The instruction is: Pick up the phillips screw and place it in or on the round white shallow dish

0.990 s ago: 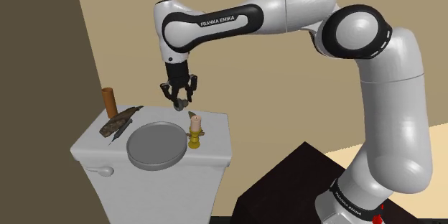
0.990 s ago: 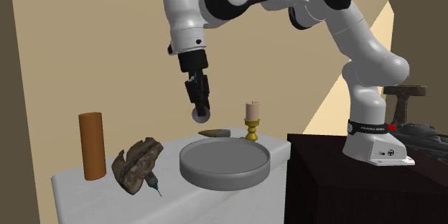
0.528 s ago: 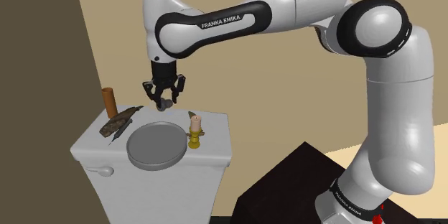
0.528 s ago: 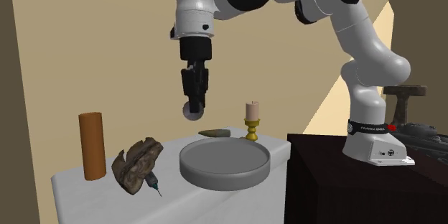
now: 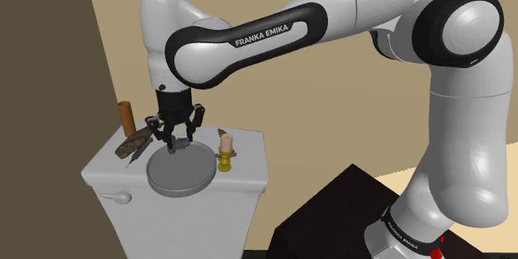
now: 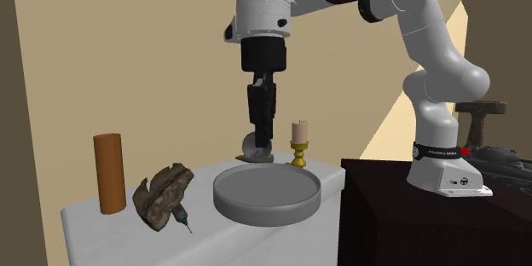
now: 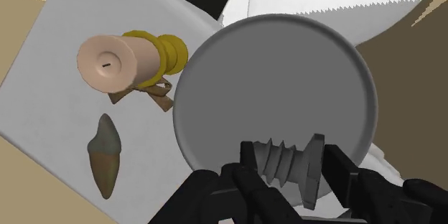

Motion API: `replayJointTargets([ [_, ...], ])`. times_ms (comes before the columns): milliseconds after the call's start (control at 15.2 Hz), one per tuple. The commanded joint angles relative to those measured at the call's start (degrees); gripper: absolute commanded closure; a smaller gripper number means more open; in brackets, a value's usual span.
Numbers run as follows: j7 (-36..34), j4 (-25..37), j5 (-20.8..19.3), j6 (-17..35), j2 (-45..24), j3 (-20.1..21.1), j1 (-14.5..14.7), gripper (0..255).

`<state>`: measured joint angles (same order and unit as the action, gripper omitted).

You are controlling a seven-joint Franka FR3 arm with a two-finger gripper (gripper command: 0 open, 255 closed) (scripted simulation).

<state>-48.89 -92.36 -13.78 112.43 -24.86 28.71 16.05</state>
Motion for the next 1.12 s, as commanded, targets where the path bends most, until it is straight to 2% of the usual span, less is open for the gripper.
replayJointTargets([
  [0,-0.6,-0.64,-0.33,1.06,-0.51,-0.1,0.29,255],
  [396,-1.15,-1.6,-0.99,3.73,-1.1,-0.16,0.59,255],
  [462,-1.15,-1.6,-0.99,3.73,-1.1,-0.16,0.59,0],
  [594,-26.43,-3.67,-8.58,6.92,-0.08,-7.1,7.09,0],
  [1056,-27.24,-5.27,-9.92,10.95,-2.6,-8.37,7.35,0],
])
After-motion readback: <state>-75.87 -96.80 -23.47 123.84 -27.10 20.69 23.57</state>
